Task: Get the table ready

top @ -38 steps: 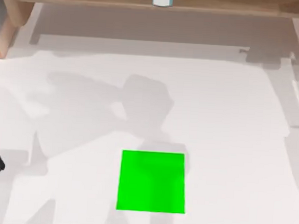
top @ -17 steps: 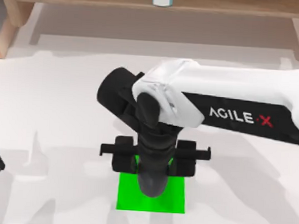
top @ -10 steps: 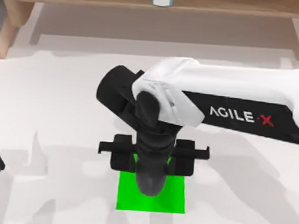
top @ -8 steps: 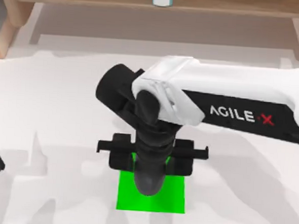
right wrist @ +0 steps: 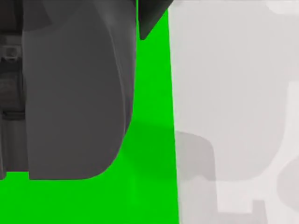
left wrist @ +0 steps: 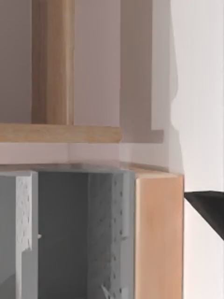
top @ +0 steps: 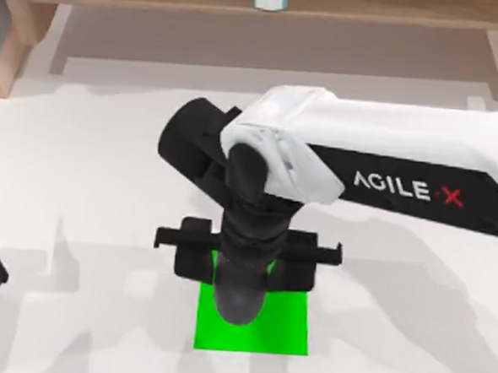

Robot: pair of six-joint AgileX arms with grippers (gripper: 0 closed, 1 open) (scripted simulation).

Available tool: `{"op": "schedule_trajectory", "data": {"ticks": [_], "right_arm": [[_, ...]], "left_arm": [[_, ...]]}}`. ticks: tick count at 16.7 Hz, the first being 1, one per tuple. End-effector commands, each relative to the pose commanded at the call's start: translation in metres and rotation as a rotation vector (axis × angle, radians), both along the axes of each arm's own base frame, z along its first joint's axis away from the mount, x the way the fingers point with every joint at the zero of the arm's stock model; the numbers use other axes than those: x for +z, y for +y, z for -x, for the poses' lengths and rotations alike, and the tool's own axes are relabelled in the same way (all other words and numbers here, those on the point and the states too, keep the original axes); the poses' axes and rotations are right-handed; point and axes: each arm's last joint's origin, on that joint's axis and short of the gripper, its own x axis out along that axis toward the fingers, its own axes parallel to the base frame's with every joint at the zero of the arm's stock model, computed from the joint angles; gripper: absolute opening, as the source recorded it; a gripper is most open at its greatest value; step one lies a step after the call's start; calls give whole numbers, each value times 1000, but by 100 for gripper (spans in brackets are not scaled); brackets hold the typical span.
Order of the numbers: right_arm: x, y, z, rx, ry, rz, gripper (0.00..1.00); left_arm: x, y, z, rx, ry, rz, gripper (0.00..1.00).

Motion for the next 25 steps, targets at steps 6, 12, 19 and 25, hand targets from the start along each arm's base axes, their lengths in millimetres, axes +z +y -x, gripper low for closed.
{"op": "schedule_trajectory", "data": {"ticks": [6,12,19,25], "right_arm": [[-3,0,1,15,-28,18,0],[-25,-3,1,20,-26,88,0],[-25,-3,1,20,-26,88,30],[-25,-3,1,20,-26,88,75]], "left_arm": [[0,0,0,0,0,0,100],[0,0,0,0,0,0,100],[0,0,0,0,0,0,100],[0,0,0,0,0,0,100]]}}
